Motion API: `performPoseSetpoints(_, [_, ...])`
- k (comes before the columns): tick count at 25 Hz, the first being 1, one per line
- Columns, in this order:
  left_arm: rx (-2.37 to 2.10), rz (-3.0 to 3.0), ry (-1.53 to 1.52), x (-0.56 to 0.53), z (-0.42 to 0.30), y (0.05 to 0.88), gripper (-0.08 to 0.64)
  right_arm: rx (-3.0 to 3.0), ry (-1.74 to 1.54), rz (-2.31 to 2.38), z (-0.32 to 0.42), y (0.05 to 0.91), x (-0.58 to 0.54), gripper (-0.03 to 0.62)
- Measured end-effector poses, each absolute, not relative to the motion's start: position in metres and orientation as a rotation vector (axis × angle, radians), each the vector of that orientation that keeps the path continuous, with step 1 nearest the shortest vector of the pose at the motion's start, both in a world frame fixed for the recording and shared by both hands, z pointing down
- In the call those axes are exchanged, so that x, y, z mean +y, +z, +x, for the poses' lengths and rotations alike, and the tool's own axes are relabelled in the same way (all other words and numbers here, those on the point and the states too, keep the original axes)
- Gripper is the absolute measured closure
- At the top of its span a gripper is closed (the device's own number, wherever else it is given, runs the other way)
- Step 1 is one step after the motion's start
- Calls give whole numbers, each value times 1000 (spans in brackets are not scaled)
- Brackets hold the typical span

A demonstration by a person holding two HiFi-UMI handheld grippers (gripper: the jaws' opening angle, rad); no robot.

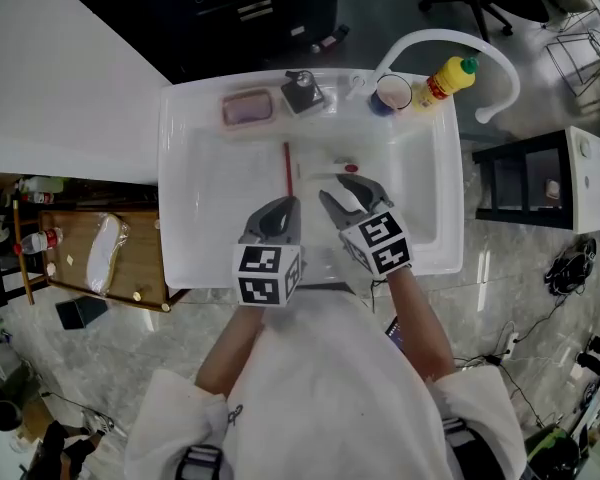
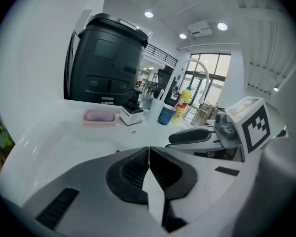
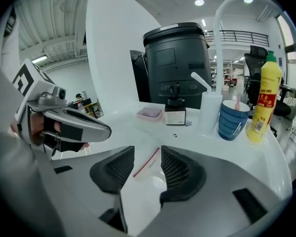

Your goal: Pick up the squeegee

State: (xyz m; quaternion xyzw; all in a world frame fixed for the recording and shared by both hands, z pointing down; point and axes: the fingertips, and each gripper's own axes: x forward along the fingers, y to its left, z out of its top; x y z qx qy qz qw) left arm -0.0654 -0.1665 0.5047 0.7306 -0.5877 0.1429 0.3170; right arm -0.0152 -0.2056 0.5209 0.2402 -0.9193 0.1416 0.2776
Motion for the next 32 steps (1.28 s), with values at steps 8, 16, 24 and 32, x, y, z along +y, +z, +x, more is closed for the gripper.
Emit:
performPoseSetpoints(8, [-1531, 1904, 401, -176, -73, 516, 532, -2404, 345, 548, -21, 549, -221, 428])
performPoseSetpoints(16, [-1499, 1891, 423, -186, -75, 529, 532, -2341, 306, 439, -31, 582, -227, 428])
performPoseSetpoints(24, [-1468, 1880, 447, -197, -77, 539, 532, -2276, 275, 381, -35, 610, -237, 428])
performPoseSetpoints(32, [-1455, 1864, 470, -206, -86, 552, 532, -2200, 201, 314, -38, 641, -244, 428])
